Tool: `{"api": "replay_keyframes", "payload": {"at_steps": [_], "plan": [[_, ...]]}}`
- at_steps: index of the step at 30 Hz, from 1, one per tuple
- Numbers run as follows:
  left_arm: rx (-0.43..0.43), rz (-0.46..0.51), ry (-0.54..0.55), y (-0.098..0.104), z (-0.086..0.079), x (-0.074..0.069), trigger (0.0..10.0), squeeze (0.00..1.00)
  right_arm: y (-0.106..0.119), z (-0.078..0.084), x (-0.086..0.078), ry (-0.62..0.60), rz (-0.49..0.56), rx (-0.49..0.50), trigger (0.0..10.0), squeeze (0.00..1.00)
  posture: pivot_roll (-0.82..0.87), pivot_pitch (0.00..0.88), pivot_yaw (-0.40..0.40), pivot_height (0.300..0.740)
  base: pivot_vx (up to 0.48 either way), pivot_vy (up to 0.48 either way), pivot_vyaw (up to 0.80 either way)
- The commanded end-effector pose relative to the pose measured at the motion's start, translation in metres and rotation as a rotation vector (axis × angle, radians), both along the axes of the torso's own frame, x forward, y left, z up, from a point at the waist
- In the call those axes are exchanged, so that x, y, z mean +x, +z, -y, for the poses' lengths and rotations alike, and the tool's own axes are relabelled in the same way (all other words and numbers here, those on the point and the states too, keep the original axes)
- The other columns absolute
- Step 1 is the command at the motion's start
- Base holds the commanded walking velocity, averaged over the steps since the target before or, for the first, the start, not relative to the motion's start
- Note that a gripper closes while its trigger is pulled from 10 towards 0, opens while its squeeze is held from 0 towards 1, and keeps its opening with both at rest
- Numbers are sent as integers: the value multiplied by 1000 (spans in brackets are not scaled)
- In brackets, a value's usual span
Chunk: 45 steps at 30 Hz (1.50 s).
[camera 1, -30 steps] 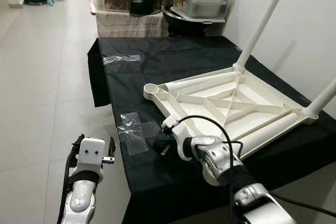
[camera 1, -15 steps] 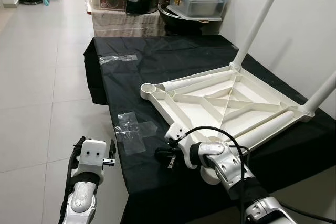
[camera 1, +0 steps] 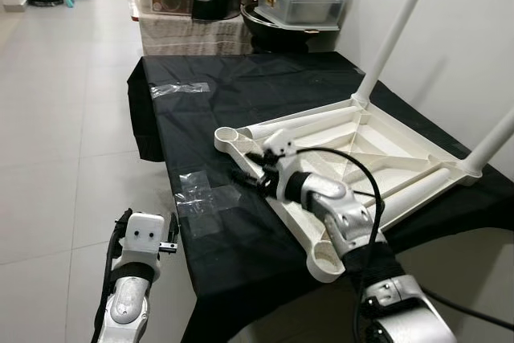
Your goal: Building children table
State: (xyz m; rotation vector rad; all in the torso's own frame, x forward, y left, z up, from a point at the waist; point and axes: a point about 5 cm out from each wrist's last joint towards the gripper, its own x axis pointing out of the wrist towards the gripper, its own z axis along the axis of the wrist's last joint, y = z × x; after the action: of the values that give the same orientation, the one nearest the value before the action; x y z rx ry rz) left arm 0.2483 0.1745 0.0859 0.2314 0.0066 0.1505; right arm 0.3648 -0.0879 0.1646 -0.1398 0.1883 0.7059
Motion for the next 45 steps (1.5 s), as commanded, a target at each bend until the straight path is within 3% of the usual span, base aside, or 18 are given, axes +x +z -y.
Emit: {"api": "replay_keyframes", "payload": {"at_steps": [1,4,5,9,10,12,15,19,20,21,22,25,28,31,36,41,45], "plan": [[10,-1,-14,-1,3,0,10000,0,-14,20,6,-144,-81,-53,10000,1000,37,0,-140,740,0,0,0],[11,-1,-14,-1,3,1,10000,0,-22,29,9,-215,-124,-82,10000,1000,37,0,-140,740,0,0,0],[12,0,-12,-1,3,1,10000,0,-33,34,8,-240,-186,-114,10000,1000,42,0,-141,740,0,0,0],[13,0,-11,-1,2,1,10000,0,-42,35,5,-239,-232,-128,10000,1000,42,0,-141,740,0,0,0],[13,0,-11,-1,2,1,10000,0,-52,36,0,-231,-296,-135,10000,1000,40,0,-141,740,0,0,0],[13,0,-11,-1,2,1,10000,0,-52,36,0,-231,-296,-135,10000,1000,40,0,-141,740,0,0,0],[14,0,-11,-1,2,1,10000,0,-64,35,-7,-206,-394,-99,10000,1000,40,0,-141,740,0,0,0],[15,1,-11,-1,2,1,10000,0,-67,31,-10,-182,-421,-86,10000,973,38,0,-139,740,0,0,0],[16,2,-11,-1,2,1,10000,0,-66,30,-9,-198,-394,-86,10000,349,38,0,-139,740,0,0,0],[16,2,-11,-1,2,1,10000,0,-64,30,-6,-222,-373,-91,10000,86,38,0,-139,740,0,0,0],[17,3,-11,-1,2,2,10000,0,-62,31,-3,-232,-348,-103,10000,0,40,0,-140,740,0,0,0],[17,3,-10,-1,2,2,10000,0,-62,31,-2,-230,-341,-120,10000,0,40,0,-140,740,0,0,0],[18,4,-10,-1,2,2,10000,0,-50,30,5,-257,-248,-106,10000,0,40,0,-141,740,0,0,0],[18,4,-10,-1,2,2,10000,0,-25,24,12,-256,-93,-4,10000,0,38,0,-139,740,0,0,0],[17,4,-12,-1,2,2,10000,0,-14,17,11,-216,-20,30,10000,0,38,0,-139,740,0,0,0],[16,4,-11,-1,3,2,10000,0,-31,14,5,-189,-92,-18,10000,0,41,0,-144,740,0,0,0],[15,4,-8,-1,3,1,10000,0,-46,22,5,-246,-182,-75,10000,0,39,0,-145,740,0,0,0]]}}
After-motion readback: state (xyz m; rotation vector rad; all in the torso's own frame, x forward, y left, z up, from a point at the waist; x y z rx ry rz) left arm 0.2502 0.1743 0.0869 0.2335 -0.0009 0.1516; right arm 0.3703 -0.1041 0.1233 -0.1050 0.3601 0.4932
